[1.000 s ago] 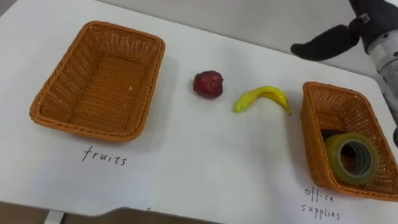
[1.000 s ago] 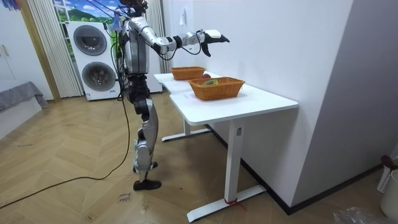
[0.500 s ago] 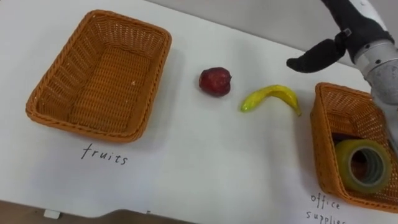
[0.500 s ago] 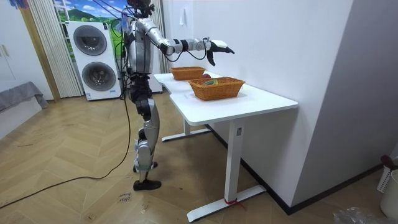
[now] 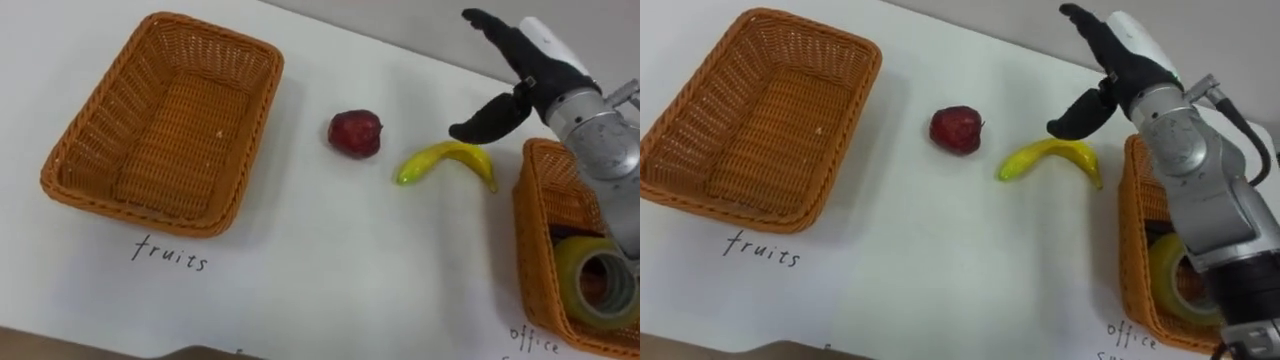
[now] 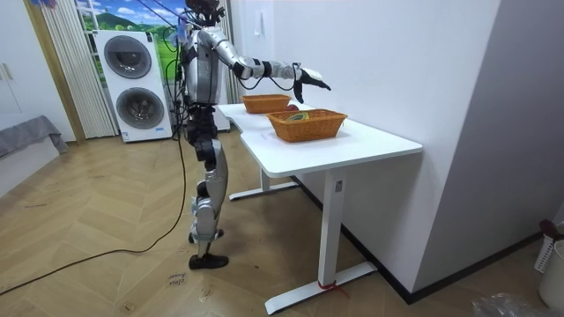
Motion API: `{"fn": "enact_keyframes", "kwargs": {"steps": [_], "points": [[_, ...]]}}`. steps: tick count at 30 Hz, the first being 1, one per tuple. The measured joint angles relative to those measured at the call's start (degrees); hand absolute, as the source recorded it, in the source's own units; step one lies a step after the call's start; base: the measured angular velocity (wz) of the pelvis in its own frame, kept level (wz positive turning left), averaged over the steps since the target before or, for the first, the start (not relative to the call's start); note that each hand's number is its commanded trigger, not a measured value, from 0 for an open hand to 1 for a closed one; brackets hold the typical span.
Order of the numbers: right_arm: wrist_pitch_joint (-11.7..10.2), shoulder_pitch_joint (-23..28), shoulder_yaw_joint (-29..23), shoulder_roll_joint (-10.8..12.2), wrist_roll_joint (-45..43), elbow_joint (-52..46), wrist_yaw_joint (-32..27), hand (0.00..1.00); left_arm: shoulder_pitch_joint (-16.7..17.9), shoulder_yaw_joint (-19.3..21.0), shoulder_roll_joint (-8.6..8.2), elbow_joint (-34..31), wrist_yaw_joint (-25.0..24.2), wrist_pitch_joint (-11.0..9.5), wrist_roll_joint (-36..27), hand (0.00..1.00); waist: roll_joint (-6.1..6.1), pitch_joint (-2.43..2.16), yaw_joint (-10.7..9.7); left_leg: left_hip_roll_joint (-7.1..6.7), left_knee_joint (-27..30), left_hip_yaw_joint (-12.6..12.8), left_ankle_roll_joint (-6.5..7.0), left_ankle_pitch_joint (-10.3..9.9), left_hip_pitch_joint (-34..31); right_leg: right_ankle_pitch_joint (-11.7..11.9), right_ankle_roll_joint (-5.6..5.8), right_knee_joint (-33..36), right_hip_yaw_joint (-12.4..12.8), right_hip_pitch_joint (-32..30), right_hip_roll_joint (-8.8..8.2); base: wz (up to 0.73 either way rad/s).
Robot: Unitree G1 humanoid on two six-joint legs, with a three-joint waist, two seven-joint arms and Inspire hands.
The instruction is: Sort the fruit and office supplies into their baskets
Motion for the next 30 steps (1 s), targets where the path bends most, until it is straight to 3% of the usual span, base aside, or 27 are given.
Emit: {"fn": "enact_keyframes", "kwargs": {"steps": [1,2,3,4,5,6,7,8,10,13,14,23,25,30], "points": [[-0.3,-0.2,0.2,0.0,-0.3,0.0,0.5,0.00,0.0,-0.1,0.44,0.0,0.0,-0.1,0.0,0.00,-0.42,-0.06,0.2,-0.06,-0.1,-1.6,-0.06,0.0,-0.2,0.7,-0.63,-3.7,0.4,-0.4,0.35,-0.14],[-0.6,-1.0,0.4,0.0,-0.9,-0.1,0.5,0.00,-0.2,0.3,0.56,0.2,0.0,-0.1,0.0,0.00,-1.37,-0.31,0.4,-0.39,-0.1,-1.6,-0.33,-0.2,-0.8,1.8,-0.81,-6.1,-0.1,0.0,-0.11,-0.10],[-0.6,-1.6,0.5,0.0,-1.1,0.0,0.5,0.00,-0.3,0.3,0.46,0.2,0.0,-0.1,0.0,0.00,-1.10,-0.08,0.3,-0.19,0.1,-1.1,-0.43,-0.3,-0.9,2.3,-1.06,-6.2,-0.4,0.2,-0.02,0.10],[-0.6,-2.2,1.1,0.0,-1.7,0.0,0.4,0.00,-0.4,0.0,0.35,0.2,-0.2,-0.1,-0.1,0.00,-0.76,0.24,-0.5,0.13,1.9,1.4,-0.89,-0.4,-2.0,2.9,-1.34,-6.2,0.7,0.7,0.01,0.34],[-0.5,-2.2,1.7,0.0,-2.0,0.4,0.4,0.00,-0.5,-0.5,0.47,0.1,-0.2,-0.4,-0.1,0.00,-1.15,0.38,-0.8,0.12,4.1,5.7,-2.10,-0.9,-4.2,3.0,-1.41,-6.5,4.4,1.1,-0.58,0.48],[-0.5,-2.2,1.9,-0.2,-2.1,0.7,0.4,0.00,-0.7,-1.0,0.48,-0.1,-0.1,-0.6,-0.1,0.00,-1.10,0.38,-1.3,0.25,2.4,7.2,-2.30,-0.2,-5.2,2.9,-1.40,-6.5,6.1,1.1,-0.62,0.62],[-0.4,-2.1,2.0,0.1,-2.0,2.1,0.4,0.00,-1.1,-2.2,1.04,0.0,-0.1,-1.1,0.3,0.00,-1.76,0.14,-1.6,0.32,0.0,9.7,-0.87,3.3,-6.3,2.5,-0.67,-6.0,8.2,0.4,-0.89,0.37],[-0.3,-2.1,2.3,0.1,-2.1,2.6,0.9,0.00,-1.4,-2.5,1.23,0.2,-0.1,-1.2,0.4,0.00,-2.07,0.11,-0.7,0.34,-0.1,10.5,-0.85,3.8,-6.1,2.6,-0.34,-5.6,8.4,0.0,-0.85,0.14],[-1.4,-2.2,2.2,0.2,-2.6,2.1,1.8,0.00,-1.8,-3.0,1.17,2.0,-0.1,-0.8,1.0,0.00,-1.67,0.38,1.2,0.49,0.3,10.2,-0.81,3.7,-5.6,2.9,0.19,-5.5,5.8,-0.5,-0.77,-0.21],[-2.6,-3.5,2.3,0.2,-5.4,1.2,1.8,0.00,-1.7,-2.4,1.18,2.4,-0.2,0.0,1.1,0.00,-1.35,0.27,1.6,0.23,0.2,8.7,-0.80,3.7,-5.8,3.1,0.13,-5.4,2.7,-0.1,-0.92,-0.09],[-2.4,-4.0,2.4,0.2,-5.6,1.6,2.0,0.00,-2.0,-2.4,1.18,2.4,-0.4,0.1,1.0,0.00,-0.59,0.60,1.3,0.17,0.1,8.9,-0.80,3.7,-5.8,3.1,0.14,-5.4,2.4,0.2,-0.89,0.07],[-2.0,-4.0,4.4,0.2,-6.1,1.8,6.0,0.00,-3.2,-2.4,1.20,2.4,-0.5,-0.5,1.0,0.00,-0.08,0.44,1.0,0.22,0.1,10.3,-0.81,3.7,-6.0,3.1,0.14,-5.5,1.3,-0.2,-0.53,-0.05],[-2.0,-4.0,4.3,0.2,-6.3,1.7,6.8,0.00,-3.0,-2.3,1.25,2.4,-0.5,-0.6,1.0,0.00,-0.28,0.28,0.7,0.16,0.2,10.3,-0.80,3.7,-5.9,3.1,0.14,-5.3,0.2,-0.2,-0.55,0.02],[-2.0,-4.0,4.2,0.2,-6.6,1.6,8.0,0.00,-1.7,-1.9,1.25,2.9,-0.5,-0.7,1.3,0.00,-1.05,-0.31,0.8,0.13,0.7,10.5,-0.73,3.7,-5.2,3.3,-0.12,-5.2,0.3,0.5,-0.52,-0.04]]}}
